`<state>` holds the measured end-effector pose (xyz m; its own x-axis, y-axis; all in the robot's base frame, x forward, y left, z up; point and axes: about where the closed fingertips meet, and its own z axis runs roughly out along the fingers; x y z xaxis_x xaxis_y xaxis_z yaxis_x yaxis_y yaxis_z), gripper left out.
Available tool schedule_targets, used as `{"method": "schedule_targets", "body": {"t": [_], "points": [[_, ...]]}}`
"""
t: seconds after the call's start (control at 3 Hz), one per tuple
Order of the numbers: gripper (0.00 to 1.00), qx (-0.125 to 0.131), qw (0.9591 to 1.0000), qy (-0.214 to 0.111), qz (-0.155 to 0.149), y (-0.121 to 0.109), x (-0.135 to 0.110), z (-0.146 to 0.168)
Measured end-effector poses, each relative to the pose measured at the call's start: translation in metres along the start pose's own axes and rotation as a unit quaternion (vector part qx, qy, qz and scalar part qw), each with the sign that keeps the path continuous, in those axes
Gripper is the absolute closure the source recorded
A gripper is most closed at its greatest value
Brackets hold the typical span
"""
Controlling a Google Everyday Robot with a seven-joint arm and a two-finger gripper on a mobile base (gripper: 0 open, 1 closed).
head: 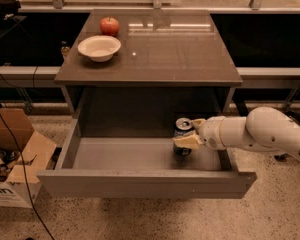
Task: Place pepsi can into top drawer
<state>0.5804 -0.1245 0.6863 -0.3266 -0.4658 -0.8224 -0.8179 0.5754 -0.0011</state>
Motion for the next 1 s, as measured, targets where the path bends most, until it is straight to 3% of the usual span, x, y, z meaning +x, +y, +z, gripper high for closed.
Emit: {"method": "schedule_targets", "body": {"t": [0.67, 1.0], "points": [[0.04, -0.003, 1.0, 0.0, -0.001, 0.0023, -0.0007, 0.0032], [0.0, -0.004, 1.0, 0.0, -0.001, 0.0029, -0.0009, 0.004]]}}
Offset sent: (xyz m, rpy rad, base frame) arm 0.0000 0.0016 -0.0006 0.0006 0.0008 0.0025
